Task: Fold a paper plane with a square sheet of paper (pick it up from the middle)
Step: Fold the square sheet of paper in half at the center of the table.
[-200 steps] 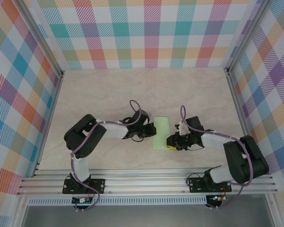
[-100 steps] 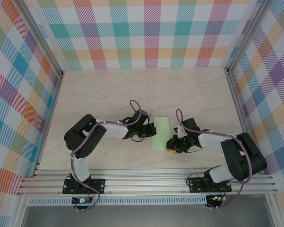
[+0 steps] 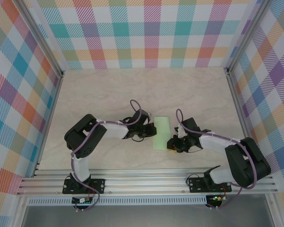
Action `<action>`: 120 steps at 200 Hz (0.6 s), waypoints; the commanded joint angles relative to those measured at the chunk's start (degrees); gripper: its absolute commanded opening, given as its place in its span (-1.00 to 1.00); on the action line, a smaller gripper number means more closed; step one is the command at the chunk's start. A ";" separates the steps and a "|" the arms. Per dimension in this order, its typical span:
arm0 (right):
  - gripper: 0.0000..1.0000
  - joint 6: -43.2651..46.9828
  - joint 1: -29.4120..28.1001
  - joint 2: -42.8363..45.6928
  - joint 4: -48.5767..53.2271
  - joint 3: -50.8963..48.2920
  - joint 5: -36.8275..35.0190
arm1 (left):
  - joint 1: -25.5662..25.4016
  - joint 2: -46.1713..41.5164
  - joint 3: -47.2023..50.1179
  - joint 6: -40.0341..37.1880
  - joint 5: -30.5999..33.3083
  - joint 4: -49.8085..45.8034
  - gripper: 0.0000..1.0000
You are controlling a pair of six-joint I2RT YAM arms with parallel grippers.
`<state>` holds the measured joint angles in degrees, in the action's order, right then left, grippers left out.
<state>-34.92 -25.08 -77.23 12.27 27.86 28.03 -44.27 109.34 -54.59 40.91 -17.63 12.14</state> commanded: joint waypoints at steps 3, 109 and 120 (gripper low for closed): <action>-0.59 2.86 0.03 3.08 3.18 4.82 -0.33 | -0.94 2.92 0.37 -1.19 -0.21 -6.34 -1.00; -0.57 6.09 4.67 -9.31 -3.39 12.88 3.42 | -0.91 3.75 -0.45 -1.18 -0.74 -6.25 -1.00; -0.57 6.28 5.08 -10.46 -3.92 13.38 4.06 | -0.94 3.97 -0.51 -1.12 -0.74 -6.25 -1.00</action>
<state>-30.37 -20.71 -85.54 11.16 39.00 29.19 -44.29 110.10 -55.46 40.86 -18.61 12.01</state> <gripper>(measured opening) 0.214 0.049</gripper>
